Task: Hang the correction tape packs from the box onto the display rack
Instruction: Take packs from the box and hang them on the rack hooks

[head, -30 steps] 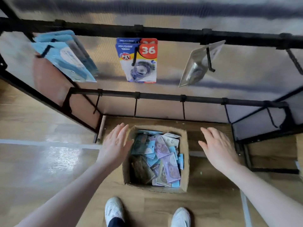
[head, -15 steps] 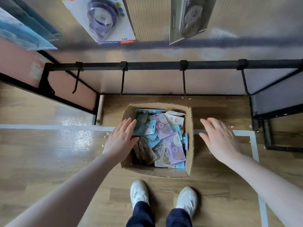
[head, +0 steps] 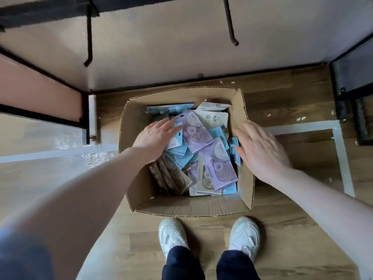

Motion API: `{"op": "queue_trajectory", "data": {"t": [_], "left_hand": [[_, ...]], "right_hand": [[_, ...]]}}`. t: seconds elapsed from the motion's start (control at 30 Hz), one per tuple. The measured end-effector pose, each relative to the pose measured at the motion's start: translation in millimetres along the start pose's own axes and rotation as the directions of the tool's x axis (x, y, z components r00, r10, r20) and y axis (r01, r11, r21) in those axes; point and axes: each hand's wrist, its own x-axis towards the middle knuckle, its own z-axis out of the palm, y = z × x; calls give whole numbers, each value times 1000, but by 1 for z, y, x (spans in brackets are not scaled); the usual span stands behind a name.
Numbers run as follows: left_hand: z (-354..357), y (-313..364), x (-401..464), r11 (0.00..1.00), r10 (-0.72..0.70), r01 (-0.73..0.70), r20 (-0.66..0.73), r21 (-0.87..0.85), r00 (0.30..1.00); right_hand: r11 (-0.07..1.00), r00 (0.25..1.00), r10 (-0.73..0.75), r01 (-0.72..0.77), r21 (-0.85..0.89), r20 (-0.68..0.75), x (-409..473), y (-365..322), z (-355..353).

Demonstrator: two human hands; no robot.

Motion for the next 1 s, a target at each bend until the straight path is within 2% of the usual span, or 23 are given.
{"op": "queue_trajectory", "data": {"t": [0.07, 0.2, 0.33, 0.43, 0.57, 0.67, 0.87, 1.0], "left_hand": [[14, 5, 17, 997, 68, -69, 32, 39, 997], [37, 15, 42, 947, 219, -244, 134, 211, 966], [49, 12, 60, 889, 239, -306, 224, 341, 945], [46, 7, 71, 859, 281, -327, 171, 394, 944], [39, -2, 75, 880, 256, -287, 131, 378, 958], [42, -10, 74, 860, 282, -302, 110, 412, 953], [27, -14, 66, 684, 365, -379, 157, 623, 918], [18, -25, 53, 708, 370, -430, 225, 560, 901]], "right_hand": [[1000, 1000, -5, 5, -18, -26, 1, 2, 18], [997, 985, -35, 23, -67, -170, -2, 10, 42], [990, 961, -100, 69, -127, -259, -5, 15, 55], [990, 958, -106, 79, -113, -266, -6, 18, 61], [992, 956, -99, 73, -104, -275, -5, 19, 62], [992, 958, -94, 68, -104, -271, -5, 18, 64], [989, 967, -83, 49, -140, -242, -4, 15, 62], [981, 981, -79, 44, -192, -180, -5, 14, 56]]}}
